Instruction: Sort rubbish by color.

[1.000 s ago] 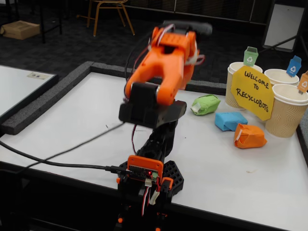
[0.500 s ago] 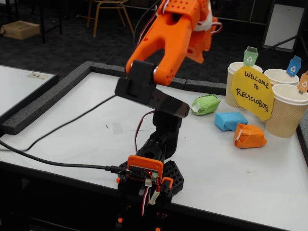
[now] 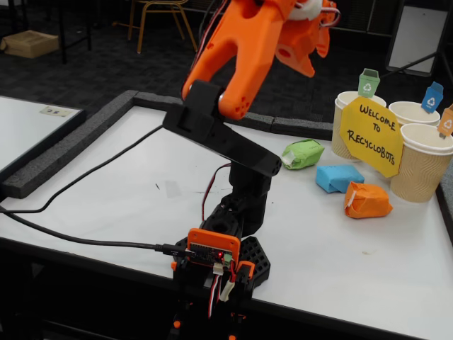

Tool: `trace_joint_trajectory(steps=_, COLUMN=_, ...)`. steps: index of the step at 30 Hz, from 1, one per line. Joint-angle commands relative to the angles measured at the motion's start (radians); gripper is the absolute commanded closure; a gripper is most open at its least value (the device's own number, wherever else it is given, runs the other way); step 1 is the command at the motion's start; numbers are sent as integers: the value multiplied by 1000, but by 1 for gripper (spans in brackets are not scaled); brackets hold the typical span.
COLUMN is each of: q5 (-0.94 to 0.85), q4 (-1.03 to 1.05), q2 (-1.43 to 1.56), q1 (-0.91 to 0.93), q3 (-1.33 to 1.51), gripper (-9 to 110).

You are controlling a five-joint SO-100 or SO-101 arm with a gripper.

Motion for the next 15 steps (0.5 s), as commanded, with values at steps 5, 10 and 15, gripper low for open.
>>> trace_joint_trajectory(steps=5, q5=5, q4=11, q2=3, q1=29, q3=-156, gripper=92)
trace_joint_trajectory(steps=10, q5=5, q4=11, q2=0, q1=31, q3=-166, gripper=92)
trace_joint_trajectory(steps=15, q5=5, q4=-20, q2=-18, q1=100, q3=-117, gripper=91)
